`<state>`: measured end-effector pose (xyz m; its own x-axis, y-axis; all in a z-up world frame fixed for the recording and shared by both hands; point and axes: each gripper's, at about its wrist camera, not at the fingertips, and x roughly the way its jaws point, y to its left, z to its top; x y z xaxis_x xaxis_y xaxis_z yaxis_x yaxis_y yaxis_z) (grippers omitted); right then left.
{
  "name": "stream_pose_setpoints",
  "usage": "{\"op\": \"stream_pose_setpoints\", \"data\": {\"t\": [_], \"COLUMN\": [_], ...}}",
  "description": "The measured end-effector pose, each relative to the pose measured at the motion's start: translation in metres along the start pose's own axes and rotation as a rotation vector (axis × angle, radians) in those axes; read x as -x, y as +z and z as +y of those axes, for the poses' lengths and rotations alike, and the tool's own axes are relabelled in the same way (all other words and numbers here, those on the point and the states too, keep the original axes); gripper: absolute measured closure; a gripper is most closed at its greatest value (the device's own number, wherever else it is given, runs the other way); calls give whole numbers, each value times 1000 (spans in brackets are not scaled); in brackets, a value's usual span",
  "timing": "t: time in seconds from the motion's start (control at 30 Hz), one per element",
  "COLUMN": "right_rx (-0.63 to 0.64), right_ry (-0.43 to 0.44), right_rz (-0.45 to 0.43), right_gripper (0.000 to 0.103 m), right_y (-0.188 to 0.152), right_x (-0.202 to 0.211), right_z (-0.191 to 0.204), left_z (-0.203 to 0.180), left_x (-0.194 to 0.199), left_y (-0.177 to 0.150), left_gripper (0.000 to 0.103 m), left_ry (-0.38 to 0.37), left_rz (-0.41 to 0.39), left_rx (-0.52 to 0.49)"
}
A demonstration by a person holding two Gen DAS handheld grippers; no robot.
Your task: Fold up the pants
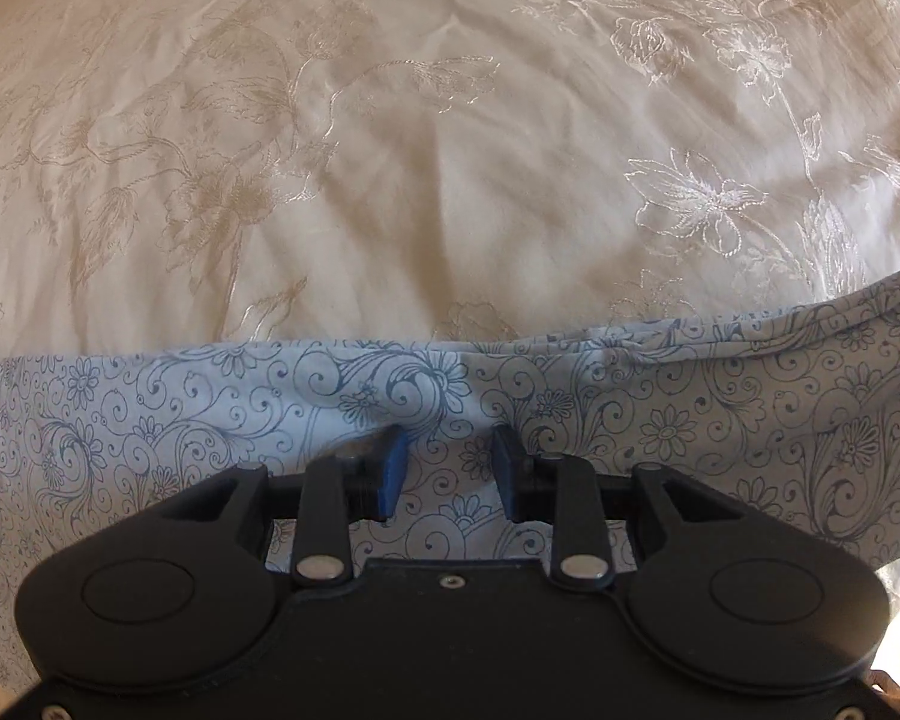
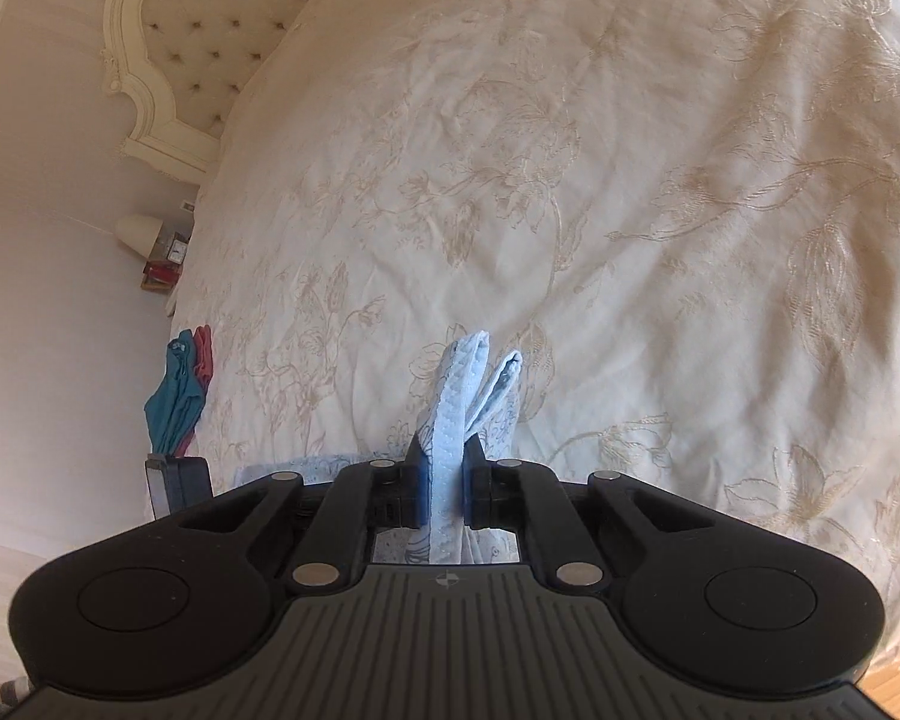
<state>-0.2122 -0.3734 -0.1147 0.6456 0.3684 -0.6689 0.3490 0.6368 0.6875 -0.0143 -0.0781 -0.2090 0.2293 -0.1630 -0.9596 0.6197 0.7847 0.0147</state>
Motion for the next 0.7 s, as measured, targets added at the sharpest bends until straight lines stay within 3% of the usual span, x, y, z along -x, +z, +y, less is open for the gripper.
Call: {"op": "stream_pose_setpoints", "data": {"t": [0.1, 0.17, 0.27, 0.4, 0.5, 0.7], "right_rx": [20, 15, -1, -11, -7, 77], "right_ry": [-20, -25, -41, -88, -119, -126], "right_rz": [3, -9, -36, -58, -66, -56], "right_gripper": [93, 93, 93, 93, 93, 93], "right_y": [-5, -8, -12, -17, -23, -38], "right_x": [-3, -3, -5, -12, -19, -37], "right_z": [13, 22, 31, 42, 57, 111], "left_z": [9, 15, 8, -7, -8, 52], "left_x": [15, 26, 30, 25, 27, 63], "left_y": [-5, -11, -28, -58, -63, -51], "left_gripper": [63, 61, 58, 57, 57, 57], "left_ry": [-39, -115, -184, -210, -213, -254], "left_rz": [-31, -48, -10, 15, 2, -104], "left_rx": [14, 20, -76, -200, -242, -80]}}
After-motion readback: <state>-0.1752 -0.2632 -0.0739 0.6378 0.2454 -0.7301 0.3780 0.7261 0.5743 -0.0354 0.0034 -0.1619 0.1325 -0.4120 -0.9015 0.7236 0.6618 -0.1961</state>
